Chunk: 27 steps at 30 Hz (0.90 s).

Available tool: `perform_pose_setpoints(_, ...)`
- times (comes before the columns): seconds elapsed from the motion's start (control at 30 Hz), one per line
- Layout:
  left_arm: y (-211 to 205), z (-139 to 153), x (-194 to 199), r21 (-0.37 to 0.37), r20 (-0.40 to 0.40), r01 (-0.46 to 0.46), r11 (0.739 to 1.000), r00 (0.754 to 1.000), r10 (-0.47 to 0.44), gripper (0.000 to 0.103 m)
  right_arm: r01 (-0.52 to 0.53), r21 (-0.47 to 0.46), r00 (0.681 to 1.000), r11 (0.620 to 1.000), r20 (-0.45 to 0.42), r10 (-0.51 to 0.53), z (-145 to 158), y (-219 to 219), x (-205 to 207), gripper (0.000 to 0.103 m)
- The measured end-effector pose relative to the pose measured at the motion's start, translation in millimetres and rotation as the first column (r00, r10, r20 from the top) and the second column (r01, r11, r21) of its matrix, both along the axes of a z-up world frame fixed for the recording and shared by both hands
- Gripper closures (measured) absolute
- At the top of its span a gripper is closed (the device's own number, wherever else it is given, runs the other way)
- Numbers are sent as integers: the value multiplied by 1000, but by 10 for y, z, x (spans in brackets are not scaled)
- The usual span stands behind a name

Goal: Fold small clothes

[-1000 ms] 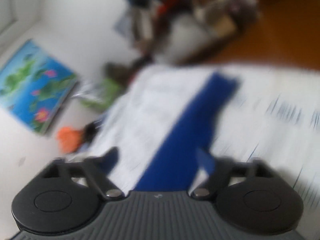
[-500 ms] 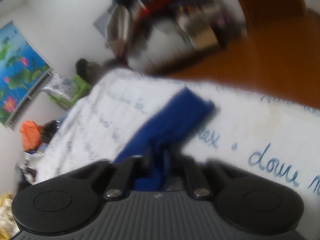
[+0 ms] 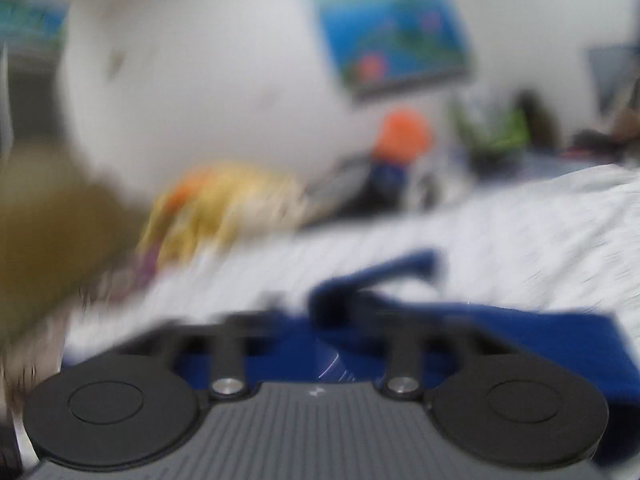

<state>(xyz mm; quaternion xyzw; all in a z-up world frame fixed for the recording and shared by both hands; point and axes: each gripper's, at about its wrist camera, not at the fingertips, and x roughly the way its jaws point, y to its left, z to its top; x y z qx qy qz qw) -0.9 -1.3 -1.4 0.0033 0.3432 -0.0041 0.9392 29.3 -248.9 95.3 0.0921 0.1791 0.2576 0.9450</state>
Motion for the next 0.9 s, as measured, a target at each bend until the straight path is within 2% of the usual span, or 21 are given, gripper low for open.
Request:
perform_pose_setpoints(0.07, -6, 1, 19, -2, 0, 4, 1000, 1000, -4, 0, 51, -62, 998, 997, 25, -49, -180, 199, -165, 17)
perform_pose_setpoints(0.13, 0, 5, 11, -2, 1, 4, 1000, 1000, -4, 0, 65, -81, 997, 995, 48, -62, -307, 165, -332, 17)
perform_pose_setpoints(0.27, 5, 74, 85, -11, -8, 33, 999, 999, -33, 0, 136, -57, 990, 989, -38, -138, -566, -97, -476, 17)
perform_pose_setpoints(0.33, 48, 211, 267, -71, -13, 40, 997, 999, -41, 0, 168, -58, 982, 984, -83, -172, -728, -196, -451, 17)
perform_pose_setpoints(0.4, 129, 371, 522, -171, -27, 23, 985, 999, -28, 0, 207, 16, 966, 978, -160, -202, -810, -330, -421, 17)
perform_pose_setpoints(0.43, 190, 418, 706, -229, -57, 5, 973, 998, -19, 1, 218, 54, 967, 974, -147, -208, -809, -373, -433, 17)
perform_pose_setpoints(0.47, 240, 426, 885, -263, -87, -24, 964, 996, 1, 9, 230, 68, 966, 971, -139, -219, -792, -406, -435, 17)
perform_pose_setpoints(0.5, 272, 409, 1042, -265, -108, -56, 963, 994, 28, 14, 236, 68, 963, 969, -151, -223, -797, -402, -406, 17)
perform_pose_setpoints(0.53, 288, 380, 1179, -244, -134, -86, 966, 990, 54, 23, 232, 66, 961, 970, -167, -219, -819, -397, -383, 17)
perform_pose_setpoints(0.57, 285, 338, 1295, -209, -165, -118, 971, 983, 84, 27, 225, 67, 962, 972, -177, -210, -824, -393, -366, 17)
perform_pose_setpoints(0.6, 275, 302, 1393, -173, -180, -136, 975, 978, 105, 26, 219, 70, 963, 973, -178, -204, -847, -392, -368, 17)
perform_pose_setpoints(0.63, 245, 280, 1449, -133, -170, -138, 981, 979, 115, 29, 216, 74, 964, 974, -178, -200, -860, -394, -382, 17)
perform_pose_setpoints(0.73, 139, 291, 1491, -11, -129, -120, 993, 985, 118, 89, 217, 80, 962, 973, -184, -200, -880, -411, -400, 17)
perform_pose_setpoints(0.8, 131, 439, 1433, 2, -77, -126, 992, 989, 126, 90, 216, 85, 963, 973, -185, -197, -877, -414, -403, 17)
perform_pose_setpoints(0.83, 146, 548, 1373, 28, -15, -139, 990, 990, 140, 90, 216, 87, 963, 973, -186, -197, -879, -413, -405, 17)
perform_pose_setpoints(0.9, 256, 680, 1344, 60, 61, -193, 979, 980, 189, 91, 214, 91, 962, 973, -191, -194, -884, -415, -402, 17)
